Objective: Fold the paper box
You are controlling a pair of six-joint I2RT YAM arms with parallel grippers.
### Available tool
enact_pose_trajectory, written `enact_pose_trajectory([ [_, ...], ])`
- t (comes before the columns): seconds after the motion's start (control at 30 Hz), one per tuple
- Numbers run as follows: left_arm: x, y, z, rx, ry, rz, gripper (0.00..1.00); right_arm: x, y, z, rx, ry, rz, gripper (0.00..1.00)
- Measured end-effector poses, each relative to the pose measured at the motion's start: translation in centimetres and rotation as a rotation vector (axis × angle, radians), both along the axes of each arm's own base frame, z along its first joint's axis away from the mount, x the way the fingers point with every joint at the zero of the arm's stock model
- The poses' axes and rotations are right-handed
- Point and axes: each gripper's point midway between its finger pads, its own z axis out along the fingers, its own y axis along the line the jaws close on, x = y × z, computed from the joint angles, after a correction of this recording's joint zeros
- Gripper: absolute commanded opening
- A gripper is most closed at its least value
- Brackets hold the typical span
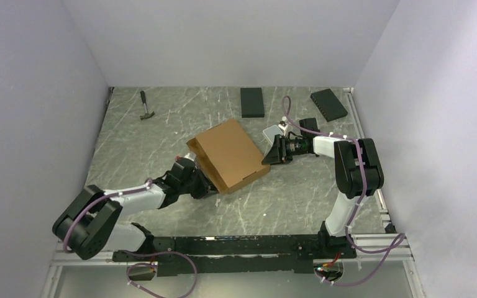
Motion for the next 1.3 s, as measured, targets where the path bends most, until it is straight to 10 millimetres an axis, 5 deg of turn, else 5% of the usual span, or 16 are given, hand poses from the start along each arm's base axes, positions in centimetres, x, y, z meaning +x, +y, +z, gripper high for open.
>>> enact_pose_trajectory([
  [0.27,1.4,5.9,-1.2,0.143,0.086,0.253,0.34,0.0,0.0,0.0,0.0,0.0,0.0,0.47],
  [0.5,5.9,10.7,-1.3,0.161,0.144,0.47,0.32,0.0,0.0,0.0,0.002,0.003,0.001,0.47],
  [0.63,10.1,12.7,-1.4,0.132,0.174,0.535,0.15,0.0,0.0,-0.1,0.004,0.004,0.002,0.47],
  [0.93,17.4,11.7,-2.0,-0.199,0.136,0.369,0.03,0.0,0.0,-0.1,0.006,0.006,0.003,0.47],
  [1.13,18.0,9.9,-1.9,-0.351,0.05,0.23,0.03,0.0,0.1,-0.1,0.011,0.008,0.005,0.47],
  [1.3,18.8,8.7,-1.7,-0.26,0.086,0.19,0.01,0.0,0.1,0.0,0.012,0.008,0.005,0.46],
])
